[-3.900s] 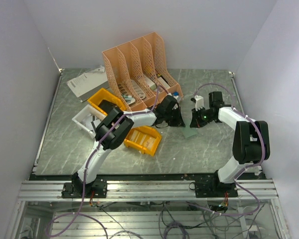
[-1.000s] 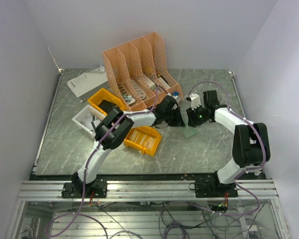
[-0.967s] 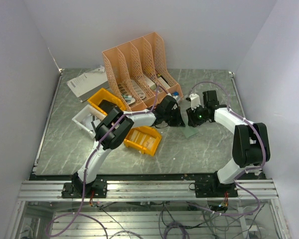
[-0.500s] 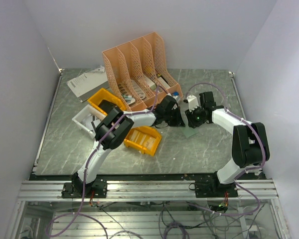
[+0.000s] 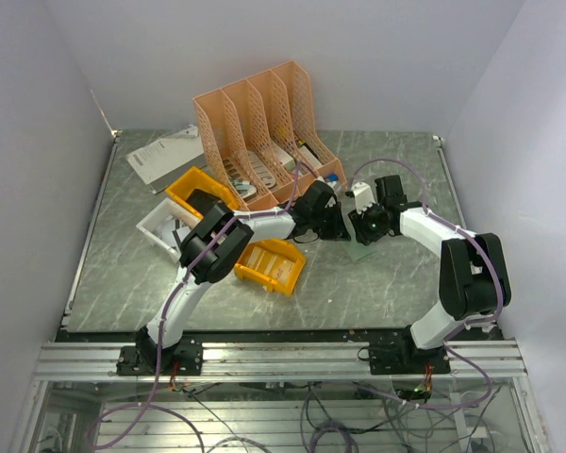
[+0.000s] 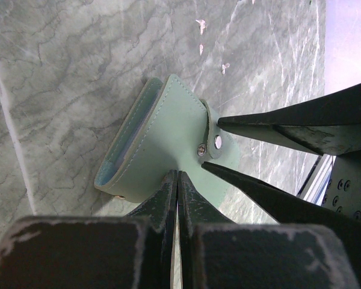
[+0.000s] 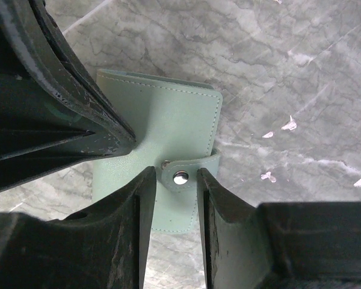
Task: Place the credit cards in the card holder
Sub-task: Close the card holder at the center of the board.
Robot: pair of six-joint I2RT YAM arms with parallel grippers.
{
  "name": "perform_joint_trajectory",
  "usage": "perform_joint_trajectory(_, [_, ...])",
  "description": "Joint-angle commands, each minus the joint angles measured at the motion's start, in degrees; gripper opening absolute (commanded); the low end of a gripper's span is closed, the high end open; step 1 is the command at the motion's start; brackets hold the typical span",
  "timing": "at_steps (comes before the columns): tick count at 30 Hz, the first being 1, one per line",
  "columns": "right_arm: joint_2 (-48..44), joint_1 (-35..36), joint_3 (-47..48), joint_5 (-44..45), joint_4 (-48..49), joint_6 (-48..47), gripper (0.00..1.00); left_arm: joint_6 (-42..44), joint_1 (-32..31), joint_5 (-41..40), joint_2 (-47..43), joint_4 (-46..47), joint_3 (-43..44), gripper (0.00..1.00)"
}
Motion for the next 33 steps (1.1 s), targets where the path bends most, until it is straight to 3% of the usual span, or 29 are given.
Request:
perform_joint_trajectory(1, [-1.51, 0.41, -0.41, 1.04, 0.86, -0.31, 0.32, 0.38, 0.00, 0.58, 1.45, -1.88, -0.41, 0.07])
perform_joint_trajectory(17, [-3.01, 0.19, -0.68, 1.77, 1.55, 0.17, 0.00, 0.47, -0.02, 0.62, 1.46, -1.95, -0.19, 0.07])
perform_joint_trajectory(23, [-3.37, 0.05, -0.76, 2.33, 1.72, 0.00, 0.00, 0.42, -0.01, 0.71, 1.32, -1.73, -0.38, 0.07])
perform_joint_trajectory(27, [-3.89, 0.07, -1.19, 3.31, 2.13, -0.30, 0.26, 0.38, 0.02, 0.81, 1.37, -1.58, -0.38, 0.07])
perform_joint_trajectory(29, [-3.71, 0.07, -1.20, 3.67, 2.24, -0.23, 0.30, 0.38, -0.03, 0.72, 1.37, -1.59, -0.39, 0.07])
perform_joint_trajectory(33, [-3.15, 0.02, -0.98, 4.47, 2.36, 0.00, 0.28, 0.36, 0.02, 0.80, 1.22, -1.62, -0.46, 0.07])
